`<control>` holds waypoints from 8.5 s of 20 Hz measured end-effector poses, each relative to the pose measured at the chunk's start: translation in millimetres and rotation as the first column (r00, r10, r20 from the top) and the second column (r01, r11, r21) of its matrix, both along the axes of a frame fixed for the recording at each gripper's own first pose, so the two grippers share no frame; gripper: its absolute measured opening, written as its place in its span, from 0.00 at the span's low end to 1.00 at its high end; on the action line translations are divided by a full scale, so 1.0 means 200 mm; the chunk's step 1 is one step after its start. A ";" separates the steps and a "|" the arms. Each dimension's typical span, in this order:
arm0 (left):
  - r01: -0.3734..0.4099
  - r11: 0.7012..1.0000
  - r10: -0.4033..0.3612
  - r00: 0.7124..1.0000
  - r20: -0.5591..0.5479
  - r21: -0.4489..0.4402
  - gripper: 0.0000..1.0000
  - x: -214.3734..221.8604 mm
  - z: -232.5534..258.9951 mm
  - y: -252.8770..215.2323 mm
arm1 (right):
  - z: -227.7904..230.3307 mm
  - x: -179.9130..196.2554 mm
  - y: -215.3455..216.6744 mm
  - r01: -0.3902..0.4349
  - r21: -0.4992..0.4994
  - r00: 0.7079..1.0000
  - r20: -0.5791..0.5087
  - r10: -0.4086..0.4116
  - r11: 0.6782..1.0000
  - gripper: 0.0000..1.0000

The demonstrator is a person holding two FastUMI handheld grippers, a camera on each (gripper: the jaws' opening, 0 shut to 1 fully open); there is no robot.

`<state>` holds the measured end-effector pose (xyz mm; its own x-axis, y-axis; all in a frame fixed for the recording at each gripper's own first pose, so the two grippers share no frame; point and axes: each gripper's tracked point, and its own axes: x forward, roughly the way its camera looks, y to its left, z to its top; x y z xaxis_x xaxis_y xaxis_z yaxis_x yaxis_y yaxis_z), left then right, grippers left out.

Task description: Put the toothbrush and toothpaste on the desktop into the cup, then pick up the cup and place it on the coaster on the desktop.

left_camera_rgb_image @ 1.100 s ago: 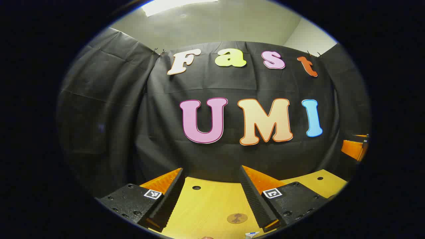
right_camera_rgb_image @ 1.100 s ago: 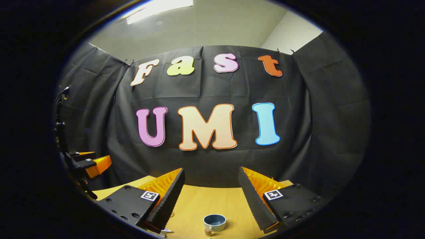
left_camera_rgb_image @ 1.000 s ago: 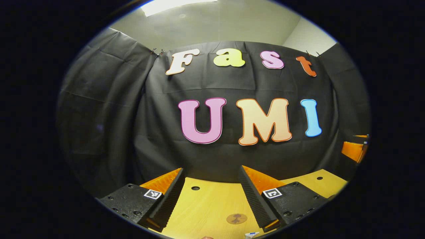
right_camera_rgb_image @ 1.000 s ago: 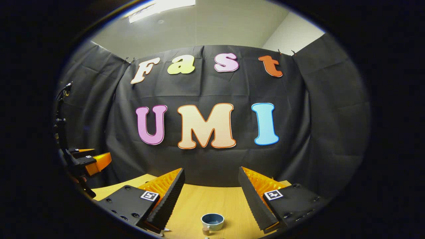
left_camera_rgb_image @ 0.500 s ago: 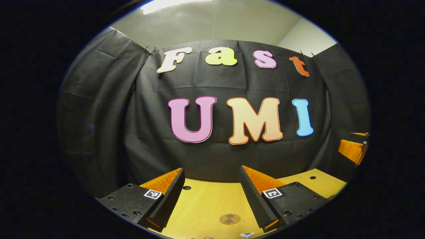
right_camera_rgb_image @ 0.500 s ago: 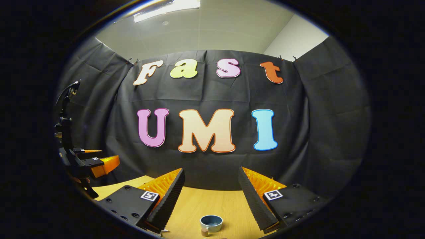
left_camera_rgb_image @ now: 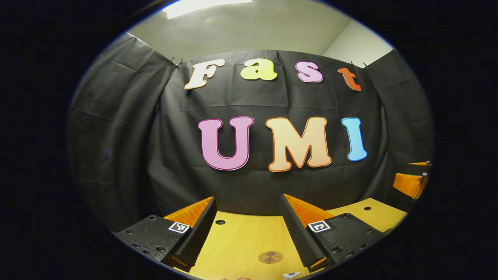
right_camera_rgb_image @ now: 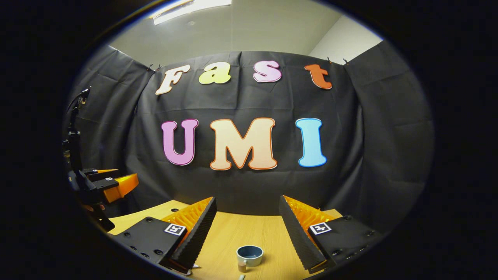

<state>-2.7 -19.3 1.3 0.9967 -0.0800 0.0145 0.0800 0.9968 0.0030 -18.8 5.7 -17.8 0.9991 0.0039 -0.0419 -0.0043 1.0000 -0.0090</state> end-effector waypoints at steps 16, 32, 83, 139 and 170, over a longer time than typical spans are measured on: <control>-0.016 1.000 0.016 1.000 0.004 0.017 0.94 -0.04 -0.02 0.12 | -0.86 -0.12 0.01 -0.003 -0.026 0.895 -0.446 -0.009 1.000 0.99; -0.059 0.998 0.061 0.996 -0.071 0.027 0.94 0.02 -0.17 0.27 | -1.58 -0.31 -0.02 -0.004 -0.109 0.631 -0.772 -0.082 0.994 1.00; 0.357 0.931 -0.309 0.666 -0.679 -0.073 0.95 -0.40 -1.31 -0.42 | -1.84 -0.44 0.01 -0.057 0.058 0.322 -0.944 0.074 0.997 0.04; 0.346 0.916 -0.399 0.734 -0.550 -0.204 0.01 -0.36 -1.11 -0.57 | -1.29 -0.20 0.24 -0.198 0.264 0.656 -0.680 0.328 0.944 0.03; 0.269 0.940 -0.337 0.822 -0.459 -0.209 0.00 -0.24 -0.69 -0.46 | -0.98 0.73 -0.08 -0.113 0.156 0.930 -0.330 0.160 0.981 0.19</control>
